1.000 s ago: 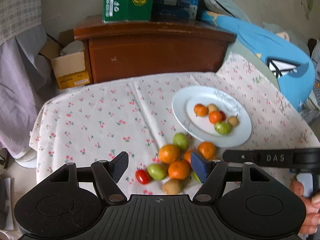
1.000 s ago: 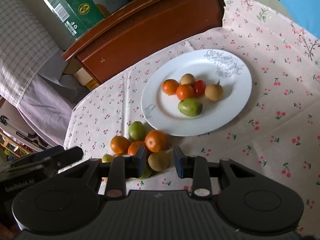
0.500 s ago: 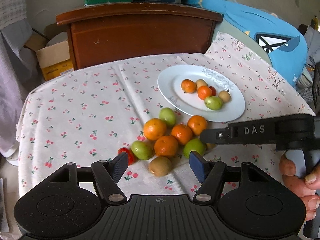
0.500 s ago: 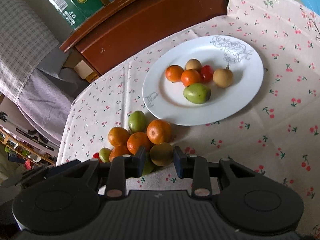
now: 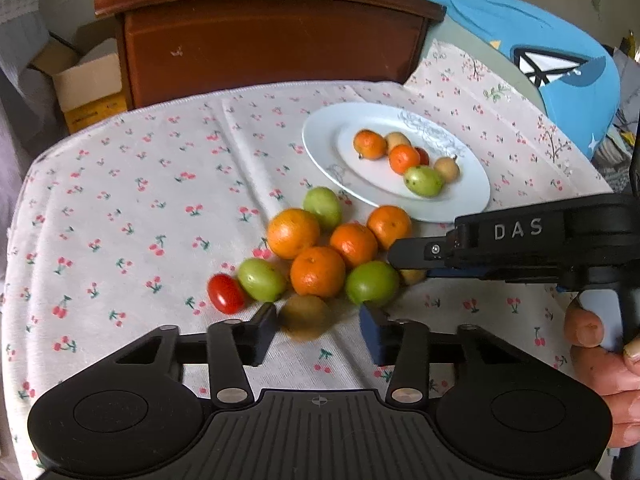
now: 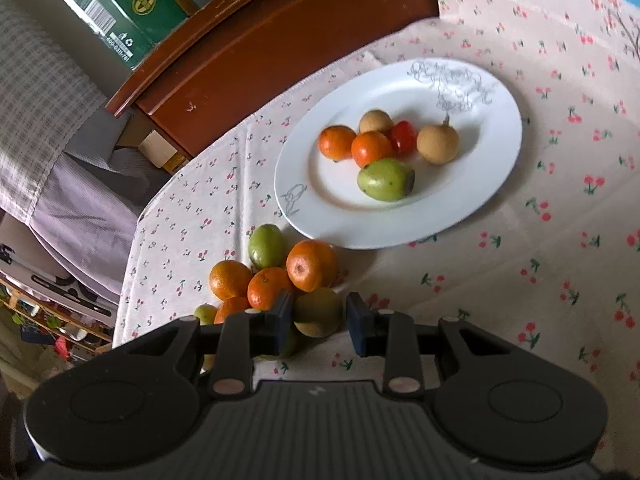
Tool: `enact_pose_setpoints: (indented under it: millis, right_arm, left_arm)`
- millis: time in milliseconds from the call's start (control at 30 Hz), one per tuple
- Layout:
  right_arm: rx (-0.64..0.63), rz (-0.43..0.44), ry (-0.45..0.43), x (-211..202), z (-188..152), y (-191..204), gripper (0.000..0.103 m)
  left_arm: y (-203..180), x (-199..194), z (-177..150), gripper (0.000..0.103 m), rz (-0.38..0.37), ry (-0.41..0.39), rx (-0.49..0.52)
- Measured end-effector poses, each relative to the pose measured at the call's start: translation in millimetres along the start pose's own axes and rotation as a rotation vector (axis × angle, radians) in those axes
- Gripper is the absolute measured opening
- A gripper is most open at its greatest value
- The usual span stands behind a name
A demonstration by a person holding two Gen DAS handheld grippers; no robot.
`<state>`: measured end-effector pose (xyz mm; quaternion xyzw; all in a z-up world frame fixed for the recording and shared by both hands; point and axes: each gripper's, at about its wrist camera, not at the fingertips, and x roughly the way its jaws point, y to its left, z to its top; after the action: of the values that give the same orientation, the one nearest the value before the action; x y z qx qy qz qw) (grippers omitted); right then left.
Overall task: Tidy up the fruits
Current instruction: 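Grasp a brown kiwi with the left tool while the right tool grasps a green fruit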
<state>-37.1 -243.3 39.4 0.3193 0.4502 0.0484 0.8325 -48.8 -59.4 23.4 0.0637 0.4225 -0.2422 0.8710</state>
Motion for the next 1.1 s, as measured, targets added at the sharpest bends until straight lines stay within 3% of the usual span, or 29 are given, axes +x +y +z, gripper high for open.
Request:
enact_pose_setpoints:
  millis: [133,267,500,1100]
  right_arm:
    - [-0.030,0.007,0.013,-1.6,-2.1,2.2,0.028]
    - [-0.048,0.018,0.035,-4.8,-3.3,4.5,0.027]
    - [-0.169,-0.036,0.033,-6.3,-10.5,17.9,0.028]
    - [-0.182,-0.010,0.038,-8.9,-10.1,24.1,0.028]
  left_arm:
    - [1.3,-1.4,-1.5,0.031,0.004,-0.001,0.002]
    - [5.0,-5.6,-1.5,0.031,-0.005,-0.001,-0.017]
    - [5.9,-0.1,-2.0,0.031,0.014,0.004,-0.024]
    - [3.3,-12.3,3.1,0.025,0.009,-0.036,-0.040]
